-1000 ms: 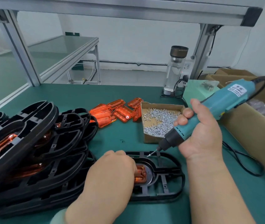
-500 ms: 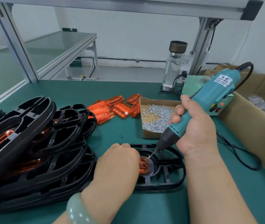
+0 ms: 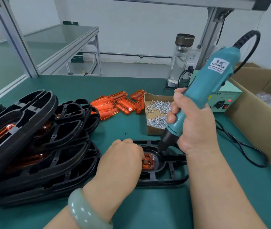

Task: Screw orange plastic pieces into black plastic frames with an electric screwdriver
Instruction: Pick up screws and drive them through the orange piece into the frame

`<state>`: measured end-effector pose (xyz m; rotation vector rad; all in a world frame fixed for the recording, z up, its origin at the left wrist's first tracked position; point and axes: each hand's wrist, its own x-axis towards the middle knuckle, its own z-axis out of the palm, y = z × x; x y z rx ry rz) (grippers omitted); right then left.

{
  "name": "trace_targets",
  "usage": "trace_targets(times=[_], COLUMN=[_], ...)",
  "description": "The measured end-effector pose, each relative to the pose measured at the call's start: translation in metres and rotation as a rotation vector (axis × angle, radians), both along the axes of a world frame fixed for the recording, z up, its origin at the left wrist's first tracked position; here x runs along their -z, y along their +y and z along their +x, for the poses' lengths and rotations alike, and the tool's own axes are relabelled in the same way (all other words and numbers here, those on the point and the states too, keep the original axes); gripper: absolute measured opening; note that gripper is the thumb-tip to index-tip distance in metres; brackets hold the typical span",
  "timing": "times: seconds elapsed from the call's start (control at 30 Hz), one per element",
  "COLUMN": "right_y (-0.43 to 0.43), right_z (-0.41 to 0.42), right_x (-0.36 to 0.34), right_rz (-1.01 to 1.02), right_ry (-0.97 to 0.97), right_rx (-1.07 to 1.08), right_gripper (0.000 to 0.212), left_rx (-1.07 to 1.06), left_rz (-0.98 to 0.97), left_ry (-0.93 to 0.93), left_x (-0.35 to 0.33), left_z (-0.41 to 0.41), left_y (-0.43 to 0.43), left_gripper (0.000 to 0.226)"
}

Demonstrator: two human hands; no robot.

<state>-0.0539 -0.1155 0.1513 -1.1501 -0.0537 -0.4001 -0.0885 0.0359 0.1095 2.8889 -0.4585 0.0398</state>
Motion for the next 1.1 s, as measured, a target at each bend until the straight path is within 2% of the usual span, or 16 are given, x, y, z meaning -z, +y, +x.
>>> trace_targets(times=[1.1], right_y=[0.0084], right_z=[-0.0061], right_x=[-0.0037], right_rz=[-0.081], right_ry=[-0.096], right_rx=[-0.009], right_gripper=[0.01], left_rx=[-0.009], left_rz=[-0.039], left_ry=[-0.005], left_x=[0.0021], left_z=[0.0004], left_y=[-0.0009], left_gripper=[0.027])
